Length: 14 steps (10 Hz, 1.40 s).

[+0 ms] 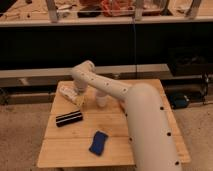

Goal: Place the bottle in the ceramic bowl

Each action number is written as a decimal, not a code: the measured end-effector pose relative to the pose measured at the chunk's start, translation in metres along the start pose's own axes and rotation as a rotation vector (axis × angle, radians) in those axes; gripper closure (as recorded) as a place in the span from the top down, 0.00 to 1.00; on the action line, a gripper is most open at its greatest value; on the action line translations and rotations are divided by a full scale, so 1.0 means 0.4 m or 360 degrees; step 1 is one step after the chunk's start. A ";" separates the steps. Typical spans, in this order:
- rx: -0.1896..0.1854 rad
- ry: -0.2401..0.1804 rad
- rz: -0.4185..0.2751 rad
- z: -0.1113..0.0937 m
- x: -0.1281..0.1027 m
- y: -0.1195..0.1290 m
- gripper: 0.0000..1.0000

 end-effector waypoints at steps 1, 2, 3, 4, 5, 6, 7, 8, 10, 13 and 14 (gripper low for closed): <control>-0.0005 0.0004 -0.0006 0.003 -0.005 0.002 0.80; -0.0010 0.0013 -0.0003 0.007 -0.009 -0.001 0.80; -0.0013 0.0016 0.0004 0.008 -0.003 -0.005 0.80; -0.0019 0.0015 0.0004 0.008 0.000 -0.008 0.80; -0.0025 0.0016 0.0000 0.011 -0.004 -0.010 0.80; -0.0036 0.0016 -0.0007 0.016 -0.012 -0.011 0.80; -0.0047 0.0013 -0.0013 0.020 -0.019 -0.012 0.80; -0.0054 0.0016 -0.0011 0.022 -0.015 -0.016 0.80; -0.0062 0.0015 -0.0011 0.026 -0.014 -0.022 0.80; -0.0084 0.0013 -0.0018 0.035 -0.016 -0.024 0.80; -0.0089 0.0014 -0.0018 0.037 -0.013 -0.026 0.80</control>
